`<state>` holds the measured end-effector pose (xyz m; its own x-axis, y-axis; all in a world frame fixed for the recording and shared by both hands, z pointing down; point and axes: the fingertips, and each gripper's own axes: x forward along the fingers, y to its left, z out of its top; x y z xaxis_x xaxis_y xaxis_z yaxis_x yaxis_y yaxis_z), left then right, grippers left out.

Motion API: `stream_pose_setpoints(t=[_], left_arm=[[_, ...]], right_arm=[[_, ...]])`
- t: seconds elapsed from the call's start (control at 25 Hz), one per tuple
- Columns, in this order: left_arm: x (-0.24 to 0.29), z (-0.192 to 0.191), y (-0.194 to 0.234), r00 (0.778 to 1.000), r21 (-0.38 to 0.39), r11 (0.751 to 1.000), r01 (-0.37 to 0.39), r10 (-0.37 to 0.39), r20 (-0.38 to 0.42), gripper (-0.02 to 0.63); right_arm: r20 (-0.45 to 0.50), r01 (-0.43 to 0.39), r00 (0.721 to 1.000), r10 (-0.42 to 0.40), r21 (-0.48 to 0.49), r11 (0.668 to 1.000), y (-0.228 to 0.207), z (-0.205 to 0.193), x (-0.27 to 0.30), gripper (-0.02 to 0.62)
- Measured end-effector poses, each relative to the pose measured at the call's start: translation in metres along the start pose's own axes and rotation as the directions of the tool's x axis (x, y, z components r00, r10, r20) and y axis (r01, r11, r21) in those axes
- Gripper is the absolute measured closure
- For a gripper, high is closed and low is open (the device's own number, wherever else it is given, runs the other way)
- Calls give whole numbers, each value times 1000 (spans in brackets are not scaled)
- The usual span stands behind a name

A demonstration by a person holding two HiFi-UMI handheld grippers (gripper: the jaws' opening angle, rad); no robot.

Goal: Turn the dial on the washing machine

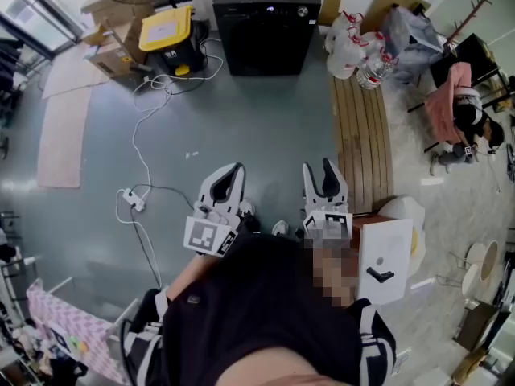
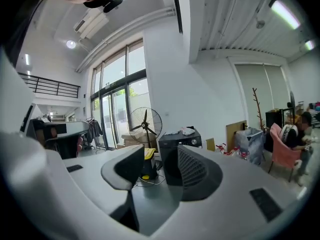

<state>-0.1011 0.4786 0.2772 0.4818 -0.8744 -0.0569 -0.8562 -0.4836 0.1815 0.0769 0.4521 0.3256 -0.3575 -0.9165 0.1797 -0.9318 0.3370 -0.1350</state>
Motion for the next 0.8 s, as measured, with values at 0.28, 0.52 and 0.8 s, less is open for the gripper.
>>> stream_pose_setpoints(t=[0.28, 0.52, 0.8], left_arm=[[17, -3, 51, 999, -8, 999, 31, -31, -4, 584], [46, -11, 91, 999, -22, 999, 45, -45, -8, 584], [142, -23, 129, 999, -17, 999, 37, -38, -24, 584]], right_arm=[[-1, 39, 999, -39, -2, 999, 15, -3, 50, 373], [-15, 66, 998, -66, -12, 998, 11, -10, 98, 373], [-24, 59, 998, -60, -23, 998, -45, -7, 202, 373]])
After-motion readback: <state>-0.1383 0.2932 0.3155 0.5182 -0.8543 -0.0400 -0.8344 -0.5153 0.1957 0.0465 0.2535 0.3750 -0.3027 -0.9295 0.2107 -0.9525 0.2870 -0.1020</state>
